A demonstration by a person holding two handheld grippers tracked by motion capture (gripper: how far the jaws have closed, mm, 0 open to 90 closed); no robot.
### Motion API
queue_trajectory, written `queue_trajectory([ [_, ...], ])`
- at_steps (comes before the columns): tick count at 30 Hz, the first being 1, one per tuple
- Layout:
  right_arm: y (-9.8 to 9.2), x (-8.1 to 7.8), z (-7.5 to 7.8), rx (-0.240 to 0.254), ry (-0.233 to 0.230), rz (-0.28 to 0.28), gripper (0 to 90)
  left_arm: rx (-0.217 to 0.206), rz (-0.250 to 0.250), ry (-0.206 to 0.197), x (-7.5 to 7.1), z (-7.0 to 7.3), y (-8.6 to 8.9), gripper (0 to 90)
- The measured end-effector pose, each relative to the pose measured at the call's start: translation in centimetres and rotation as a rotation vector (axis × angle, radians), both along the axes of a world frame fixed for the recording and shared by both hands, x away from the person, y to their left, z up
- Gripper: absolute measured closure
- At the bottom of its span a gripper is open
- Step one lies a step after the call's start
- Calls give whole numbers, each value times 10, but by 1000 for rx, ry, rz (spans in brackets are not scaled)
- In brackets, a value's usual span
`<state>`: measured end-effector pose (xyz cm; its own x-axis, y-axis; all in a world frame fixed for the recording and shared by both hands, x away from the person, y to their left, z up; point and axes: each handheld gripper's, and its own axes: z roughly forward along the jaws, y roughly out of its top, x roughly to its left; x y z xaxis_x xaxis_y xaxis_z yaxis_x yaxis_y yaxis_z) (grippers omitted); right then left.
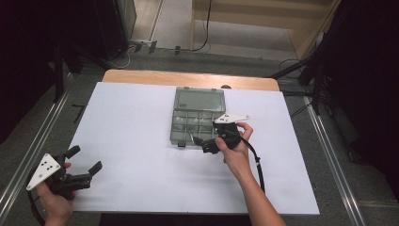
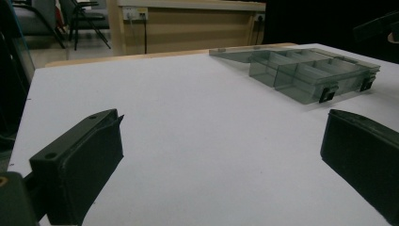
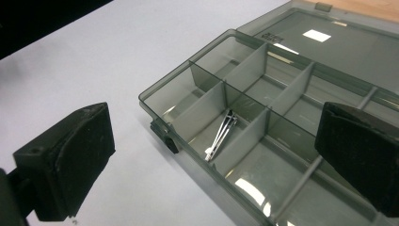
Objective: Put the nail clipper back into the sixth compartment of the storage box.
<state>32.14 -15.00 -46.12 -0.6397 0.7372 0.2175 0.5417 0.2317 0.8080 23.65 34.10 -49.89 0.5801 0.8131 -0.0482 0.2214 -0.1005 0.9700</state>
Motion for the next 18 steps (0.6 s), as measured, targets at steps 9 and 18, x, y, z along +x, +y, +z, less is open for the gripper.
queue_trajectory([
  [9,-18,-17,4,5,-26,-18,0,0,1,0,0,0,0,0],
  [18,-36,-34,1,19,-44,-39,0,-1,2,0,0,0,0,0],
])
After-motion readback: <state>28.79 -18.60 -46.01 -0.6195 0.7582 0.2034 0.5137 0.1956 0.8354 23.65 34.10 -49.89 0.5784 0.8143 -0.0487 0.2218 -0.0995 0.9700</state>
